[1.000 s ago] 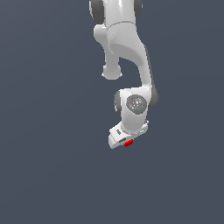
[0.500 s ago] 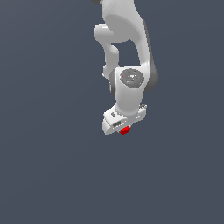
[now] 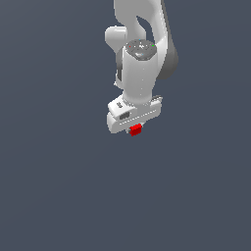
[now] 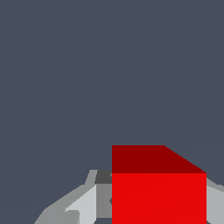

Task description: Pick up the red cube and move it to a goal position.

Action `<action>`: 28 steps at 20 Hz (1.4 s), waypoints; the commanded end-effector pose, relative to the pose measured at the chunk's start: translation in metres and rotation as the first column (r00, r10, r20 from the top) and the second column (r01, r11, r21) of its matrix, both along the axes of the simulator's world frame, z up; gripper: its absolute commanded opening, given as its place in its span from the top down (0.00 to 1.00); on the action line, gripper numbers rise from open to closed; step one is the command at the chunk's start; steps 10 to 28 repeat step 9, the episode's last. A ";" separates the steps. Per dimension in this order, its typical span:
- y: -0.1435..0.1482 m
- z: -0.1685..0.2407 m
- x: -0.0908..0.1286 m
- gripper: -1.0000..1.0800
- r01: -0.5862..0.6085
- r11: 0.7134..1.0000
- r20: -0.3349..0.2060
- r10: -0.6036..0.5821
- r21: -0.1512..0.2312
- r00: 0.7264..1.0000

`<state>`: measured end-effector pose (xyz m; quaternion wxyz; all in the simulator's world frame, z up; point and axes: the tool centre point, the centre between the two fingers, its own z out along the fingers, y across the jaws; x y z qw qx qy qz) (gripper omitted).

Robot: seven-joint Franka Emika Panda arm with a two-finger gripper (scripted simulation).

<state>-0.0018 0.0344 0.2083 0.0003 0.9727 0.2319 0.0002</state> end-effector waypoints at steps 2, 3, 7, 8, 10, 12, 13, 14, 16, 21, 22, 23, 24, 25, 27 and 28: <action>-0.005 0.018 -0.006 1.00 0.000 1.000 -0.001 0.000 0.000 1.000; -0.006 0.022 -0.007 1.00 0.000 1.000 -0.001 0.000 0.000 1.000; -0.009 0.032 -0.010 1.00 0.000 1.000 -0.001 0.000 0.001 1.000; -0.009 0.033 -0.010 1.00 0.000 1.000 -0.001 0.000 0.001 1.000; -0.009 0.033 -0.010 1.00 0.000 1.000 -0.001 0.000 0.001 1.000; -0.009 0.033 -0.010 1.00 0.000 1.000 -0.001 0.000 0.001 1.000; -0.009 0.033 -0.010 1.00 0.000 1.000 -0.001 0.000 0.001 1.000; -0.009 0.033 -0.010 1.00 0.000 1.000 -0.001 0.000 0.001 1.000; -0.009 0.033 -0.010 1.00 0.000 1.000 -0.001 0.000 0.001 1.000; -0.009 0.033 -0.010 1.00 0.000 1.000 -0.001 0.000 0.001 1.000; -0.009 0.033 -0.010 1.00 0.000 1.000 -0.001 0.000 0.001 1.000; -0.009 0.033 -0.010 1.00 0.000 1.000 -0.001 0.000 0.001 1.000; -0.009 0.033 -0.010 1.00 0.000 1.000 -0.001 0.000 0.001 1.000; -0.009 0.033 -0.010 1.00 0.000 1.000 -0.001 0.000 0.001 1.000; -0.009 0.033 -0.010 1.00 0.000 1.000 -0.001 0.000 0.001 1.000; -0.009 0.033 -0.010 1.00 0.000 1.000 -0.001 0.000 0.001 1.000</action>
